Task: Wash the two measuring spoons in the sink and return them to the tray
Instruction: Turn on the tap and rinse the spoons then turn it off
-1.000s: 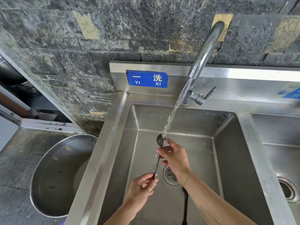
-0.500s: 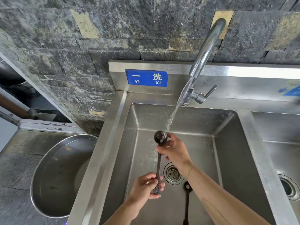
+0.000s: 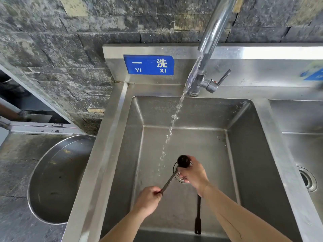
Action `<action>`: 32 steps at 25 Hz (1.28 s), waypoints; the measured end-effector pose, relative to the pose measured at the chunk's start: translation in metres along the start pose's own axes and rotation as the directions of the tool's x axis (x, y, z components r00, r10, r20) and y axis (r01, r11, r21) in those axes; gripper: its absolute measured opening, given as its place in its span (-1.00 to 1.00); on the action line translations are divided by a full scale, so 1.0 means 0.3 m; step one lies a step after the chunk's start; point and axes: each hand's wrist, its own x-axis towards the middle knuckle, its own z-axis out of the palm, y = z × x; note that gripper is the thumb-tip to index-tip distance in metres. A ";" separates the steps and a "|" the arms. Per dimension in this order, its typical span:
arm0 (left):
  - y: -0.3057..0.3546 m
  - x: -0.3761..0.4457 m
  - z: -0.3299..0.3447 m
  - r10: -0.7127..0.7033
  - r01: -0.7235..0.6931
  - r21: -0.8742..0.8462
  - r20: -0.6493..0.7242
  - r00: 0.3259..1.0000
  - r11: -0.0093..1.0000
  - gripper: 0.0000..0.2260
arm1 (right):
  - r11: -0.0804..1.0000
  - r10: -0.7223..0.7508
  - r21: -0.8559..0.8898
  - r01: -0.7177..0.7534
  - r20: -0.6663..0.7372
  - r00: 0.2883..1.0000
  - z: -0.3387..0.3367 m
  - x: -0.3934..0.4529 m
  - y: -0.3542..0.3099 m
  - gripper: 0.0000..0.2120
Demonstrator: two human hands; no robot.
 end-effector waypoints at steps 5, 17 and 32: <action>-0.069 0.098 0.175 -0.062 -0.015 0.288 0.256 0.965 0.958 -0.75 | 0.979 0.161 -0.119 -0.163 -0.024 0.987 0.037 0.131 0.257 -0.45; -0.214 0.289 0.339 -0.200 0.067 0.486 0.228 0.953 0.871 -0.89 | 0.949 0.110 -0.287 -0.131 -0.089 0.990 0.104 0.256 0.511 -0.62; 0.004 0.305 0.505 -0.057 -0.058 0.467 0.228 0.972 0.882 -0.75 | 0.876 0.197 -0.352 -0.331 -0.365 0.910 -0.244 0.187 0.528 -0.85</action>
